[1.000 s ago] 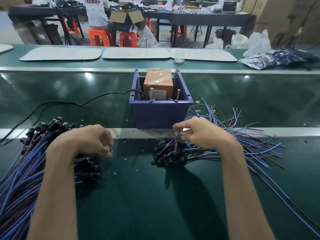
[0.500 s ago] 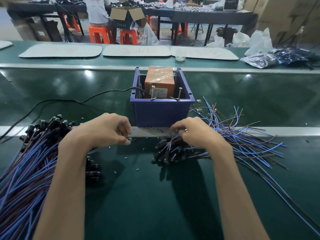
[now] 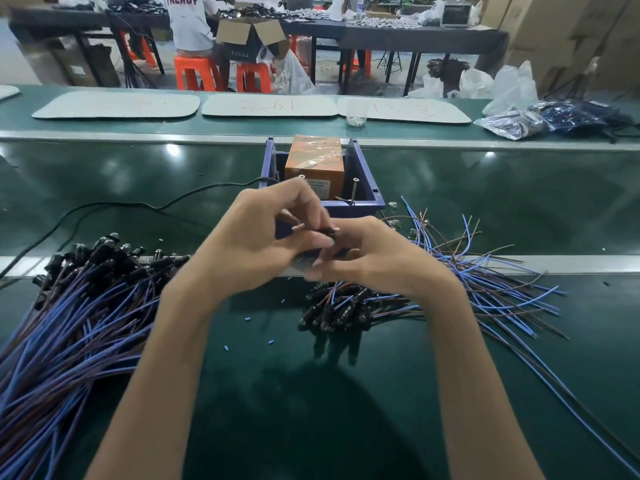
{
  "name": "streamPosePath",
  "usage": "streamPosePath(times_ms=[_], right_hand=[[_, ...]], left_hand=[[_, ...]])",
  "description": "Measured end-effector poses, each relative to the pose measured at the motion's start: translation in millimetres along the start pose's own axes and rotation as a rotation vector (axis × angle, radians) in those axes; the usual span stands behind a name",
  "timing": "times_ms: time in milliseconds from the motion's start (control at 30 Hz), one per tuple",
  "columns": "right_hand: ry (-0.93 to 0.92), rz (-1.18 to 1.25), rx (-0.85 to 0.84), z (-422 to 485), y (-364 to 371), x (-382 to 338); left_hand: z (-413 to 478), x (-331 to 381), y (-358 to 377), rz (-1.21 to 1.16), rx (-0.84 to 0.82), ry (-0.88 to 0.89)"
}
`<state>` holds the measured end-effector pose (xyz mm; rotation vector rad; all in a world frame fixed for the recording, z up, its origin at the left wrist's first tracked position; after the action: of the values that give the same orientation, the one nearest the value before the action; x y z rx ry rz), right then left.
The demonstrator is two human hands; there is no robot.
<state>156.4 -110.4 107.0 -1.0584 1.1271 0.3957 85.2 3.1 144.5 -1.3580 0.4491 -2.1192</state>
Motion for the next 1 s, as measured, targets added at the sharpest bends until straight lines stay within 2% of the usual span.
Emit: streamPosePath(times_ms=[100, 200, 333, 500, 600, 733, 867, 1000], right_hand=[[-0.053, 0.126, 0.039, 2, 2, -3], [-0.089, 0.224, 0.117, 0, -3, -4], [-0.147, 0.289, 0.181, -2, -14, -6], [-0.225, 0.415, 0.281, -11, -31, -17], [-0.282, 0.437, 0.328, -16, -38, -22], [-0.323, 0.487, 0.390, -18, -44, -24], [-0.326, 0.564, 0.424, -20, -50, -22], [-0.348, 0.750, 0.425, -23, -54, -23]], left_hand=[[2, 18, 9, -0.161, 0.066, 0.039], [3, 19, 18, -0.219, 0.067, 0.025], [4, -1, 11, 0.037, 0.050, -0.014], [-2, -44, 3, 0.351, -0.119, -0.242], [-6, -55, 1, 0.323, -0.170, -0.326], [-7, -54, 2, 0.311, -0.236, -0.319], [-6, -54, 2, 0.269, -0.215, -0.290], [-6, -57, 0, 0.300, -0.182, -0.252]])
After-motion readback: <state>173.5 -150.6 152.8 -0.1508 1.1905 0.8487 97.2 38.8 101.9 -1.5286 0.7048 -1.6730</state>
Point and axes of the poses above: each hand's wrist, its own z-axis towards the middle knuckle, its own y-axis out of the palm, x = y × z, the point moved 5 cm from there along z, towards the middle knuckle, and after that the axes turned 3 degrees about z, right-handed, at the moved point
